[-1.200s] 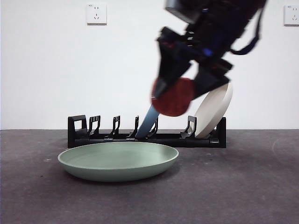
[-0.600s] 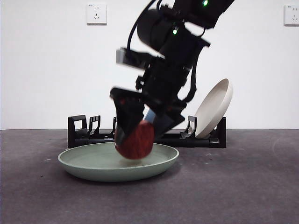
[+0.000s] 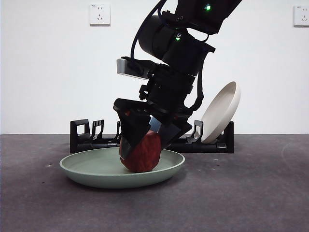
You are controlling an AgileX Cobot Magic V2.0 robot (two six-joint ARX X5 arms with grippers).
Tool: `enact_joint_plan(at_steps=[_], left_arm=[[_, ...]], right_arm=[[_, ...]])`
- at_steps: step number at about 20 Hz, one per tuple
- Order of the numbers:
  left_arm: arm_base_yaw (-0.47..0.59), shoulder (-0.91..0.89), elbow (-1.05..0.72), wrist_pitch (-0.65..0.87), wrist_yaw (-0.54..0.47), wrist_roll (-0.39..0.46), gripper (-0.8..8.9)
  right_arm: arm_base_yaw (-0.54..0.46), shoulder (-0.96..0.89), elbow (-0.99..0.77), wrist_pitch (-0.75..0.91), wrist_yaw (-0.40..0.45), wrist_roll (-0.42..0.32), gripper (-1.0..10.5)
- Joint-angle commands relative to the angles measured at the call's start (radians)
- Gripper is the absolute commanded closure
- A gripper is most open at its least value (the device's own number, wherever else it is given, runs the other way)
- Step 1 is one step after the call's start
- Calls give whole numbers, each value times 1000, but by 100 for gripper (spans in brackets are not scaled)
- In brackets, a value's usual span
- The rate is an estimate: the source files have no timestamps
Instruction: Take the green plate from the plate rack,put the plate on the table,take the apple from the table,put the apple in the plate
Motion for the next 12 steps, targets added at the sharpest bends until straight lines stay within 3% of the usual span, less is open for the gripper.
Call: enact_joint_plan(at_steps=[1,8,12], left_arm=[[-1,-2,2,1,-2,-3,499],[-1,-2,2,1,-3,-3,499],[-1,-2,2,-10,-5,-2,499]], right_arm=[[3,3,6,9,1,0,339],[3,-129,8,-61,2,0,339],[2,-320,8,-304,-9,3,348]])
